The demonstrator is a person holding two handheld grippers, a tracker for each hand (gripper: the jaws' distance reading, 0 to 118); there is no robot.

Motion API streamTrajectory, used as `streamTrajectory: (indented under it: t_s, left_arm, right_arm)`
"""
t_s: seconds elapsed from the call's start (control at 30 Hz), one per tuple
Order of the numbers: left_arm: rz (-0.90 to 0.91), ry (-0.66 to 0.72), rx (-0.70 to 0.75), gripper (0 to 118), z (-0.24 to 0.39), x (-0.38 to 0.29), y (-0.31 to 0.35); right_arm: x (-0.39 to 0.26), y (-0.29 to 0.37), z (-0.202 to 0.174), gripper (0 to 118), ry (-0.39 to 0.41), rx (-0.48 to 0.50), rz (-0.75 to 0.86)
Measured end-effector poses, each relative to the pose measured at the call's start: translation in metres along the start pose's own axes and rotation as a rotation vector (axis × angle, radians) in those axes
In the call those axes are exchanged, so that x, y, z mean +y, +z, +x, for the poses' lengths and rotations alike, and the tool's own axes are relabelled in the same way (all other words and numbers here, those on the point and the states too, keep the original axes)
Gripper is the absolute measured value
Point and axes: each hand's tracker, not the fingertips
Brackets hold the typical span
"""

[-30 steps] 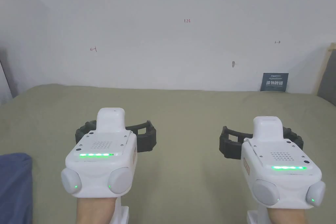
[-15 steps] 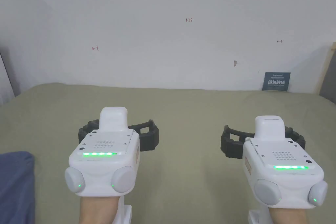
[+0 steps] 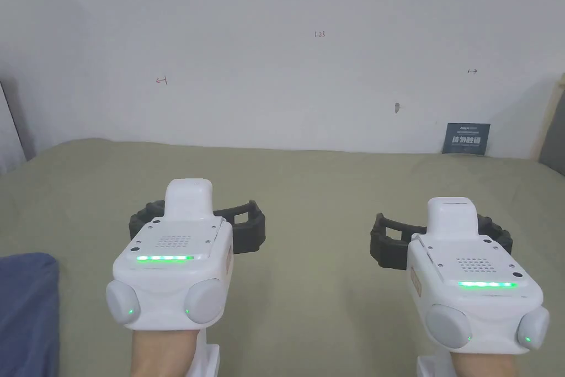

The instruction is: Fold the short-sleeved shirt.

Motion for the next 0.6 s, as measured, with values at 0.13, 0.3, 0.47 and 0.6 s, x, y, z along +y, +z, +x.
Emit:
streamTrajectory:
  t_s: [0.13, 0.3, 0.47, 0.6]
  left_arm:
    - [0.000, 0.001, -0.001, 118, 0.0010, 0.0005, 0.0013]
    - [-0.002, -0.003, -0.004, 118, -0.0002, -0.0027, -0.0042]
    - [-0.004, -0.003, -0.001, 118, 0.0005, -0.0025, -0.0015]
    - [-0.005, 0.002, 0.002, 118, 0.0000, -0.0016, 0.0000]
  right_arm:
    - [-0.0007, -0.0003, -0.0007, 118, -0.003, 0.003, -0.003]
    - [-0.0012, 0.0001, -0.0014, 118, 0.001, 0.004, -0.002]
    - [-0.0011, 0.0005, -0.0018, 118, -0.001, 0.005, -0.001]
    - [-0.0014, 0.0007, -0.0018, 118, 0.001, 0.005, 0.000]
